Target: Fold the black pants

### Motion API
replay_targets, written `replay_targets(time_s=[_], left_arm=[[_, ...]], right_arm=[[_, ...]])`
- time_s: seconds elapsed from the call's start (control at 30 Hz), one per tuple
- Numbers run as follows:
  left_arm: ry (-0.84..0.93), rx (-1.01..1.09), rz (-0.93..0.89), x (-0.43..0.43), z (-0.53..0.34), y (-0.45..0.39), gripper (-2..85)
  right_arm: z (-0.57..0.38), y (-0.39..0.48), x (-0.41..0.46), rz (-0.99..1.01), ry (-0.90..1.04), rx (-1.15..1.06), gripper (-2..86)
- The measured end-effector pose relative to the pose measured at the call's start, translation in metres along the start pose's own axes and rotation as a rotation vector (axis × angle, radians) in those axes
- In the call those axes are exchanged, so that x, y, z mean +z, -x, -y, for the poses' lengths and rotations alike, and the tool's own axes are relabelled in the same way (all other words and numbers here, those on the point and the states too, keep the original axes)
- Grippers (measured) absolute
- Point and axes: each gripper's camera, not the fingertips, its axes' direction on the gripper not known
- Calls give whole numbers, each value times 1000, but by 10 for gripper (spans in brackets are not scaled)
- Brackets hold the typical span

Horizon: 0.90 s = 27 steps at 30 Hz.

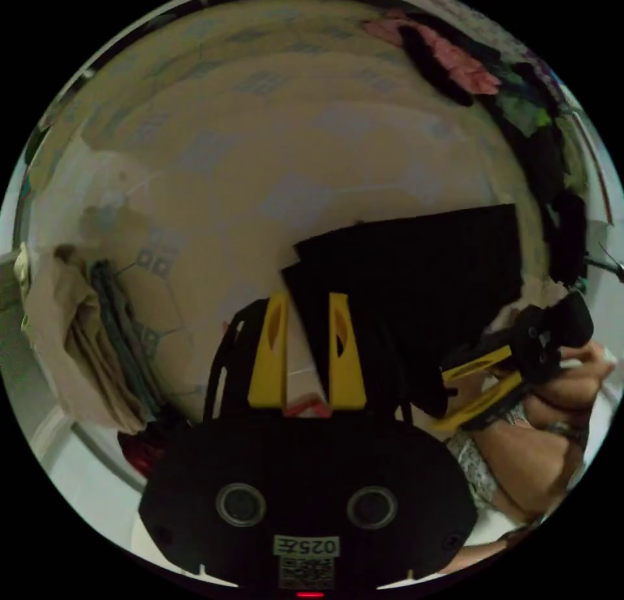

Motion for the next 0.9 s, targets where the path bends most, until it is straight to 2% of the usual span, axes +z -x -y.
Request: replay_targets(time_s=[0.03,0.1,0.2,0.27,0.33,0.43,0.47,0.5,0.57,0.63,0.73,0.9], left_arm=[[34,-87,79,16,-7,11,81],[32,-213,93,32,-26,25,71],[-208,-277,-138,31,-70,17,62],[-423,-156,-315,25,-101,-34,65],[-480,10,-379,33,-111,-98,67],[-475,311,-520,72,-120,-225,72],[-422,435,-520,92,-123,-276,80],[-401,474,-495,103,-126,-298,81],[-410,594,-368,132,-140,-360,75],[-457,618,-272,145,-150,-383,67],[-420,640,-141,165,-163,-398,56],[-437,719,-32,192,-200,-400,29]], right_arm=[[-7,-16,4,88,52,8,149],[-33,-23,-12,113,18,-18,158],[-96,-22,-77,2,-136,-46,162],[-159,-41,-148,-170,-299,113,149],[-208,-71,-199,-258,-380,303,137],[-281,-130,-263,-268,-503,562,139],[-297,-149,-279,-258,-528,606,140],[-302,-158,-285,-252,-533,619,139],[-299,-186,-297,-235,-492,621,139],[-283,-204,-295,-248,-420,606,140],[-254,-233,-285,-224,-330,554,136],[-220,-253,-269,-321,-228,425,126]])
